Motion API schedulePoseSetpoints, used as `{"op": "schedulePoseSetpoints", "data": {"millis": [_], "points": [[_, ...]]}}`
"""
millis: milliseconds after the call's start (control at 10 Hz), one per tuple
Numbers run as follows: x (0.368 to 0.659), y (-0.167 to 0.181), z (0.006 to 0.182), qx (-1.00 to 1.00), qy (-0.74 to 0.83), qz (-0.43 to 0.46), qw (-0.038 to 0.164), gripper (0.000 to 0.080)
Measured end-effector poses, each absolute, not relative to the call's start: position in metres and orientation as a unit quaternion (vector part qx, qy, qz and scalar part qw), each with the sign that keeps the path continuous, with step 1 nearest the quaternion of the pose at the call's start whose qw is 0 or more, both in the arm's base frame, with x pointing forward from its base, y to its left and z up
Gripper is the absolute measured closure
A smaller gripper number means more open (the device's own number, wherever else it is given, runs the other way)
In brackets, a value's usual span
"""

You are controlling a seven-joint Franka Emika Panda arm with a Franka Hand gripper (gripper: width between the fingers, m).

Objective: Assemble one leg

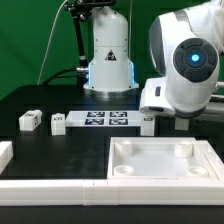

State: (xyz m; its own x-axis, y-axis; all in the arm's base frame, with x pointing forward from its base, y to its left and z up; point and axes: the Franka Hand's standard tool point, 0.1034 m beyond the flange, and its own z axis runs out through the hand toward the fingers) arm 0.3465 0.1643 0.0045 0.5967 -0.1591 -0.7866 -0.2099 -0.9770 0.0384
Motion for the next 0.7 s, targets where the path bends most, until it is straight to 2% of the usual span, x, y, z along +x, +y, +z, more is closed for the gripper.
{"op": "schedulePoseSetpoints", "data": {"millis": [100,200,300,700], "points": [[0.3466,0.1641,0.0043,-0.893,0.104,0.437,0.029,0.0365],[0.3465,0.1642,0.0043,-0.893,0.104,0.437,0.029,0.0365],[0.3466,0.1642,0.0044,-0.893,0.103,0.437,0.029,0.0514],[0.3466,0.1642,0.0044,-0.893,0.104,0.437,0.029,0.0511]]}}
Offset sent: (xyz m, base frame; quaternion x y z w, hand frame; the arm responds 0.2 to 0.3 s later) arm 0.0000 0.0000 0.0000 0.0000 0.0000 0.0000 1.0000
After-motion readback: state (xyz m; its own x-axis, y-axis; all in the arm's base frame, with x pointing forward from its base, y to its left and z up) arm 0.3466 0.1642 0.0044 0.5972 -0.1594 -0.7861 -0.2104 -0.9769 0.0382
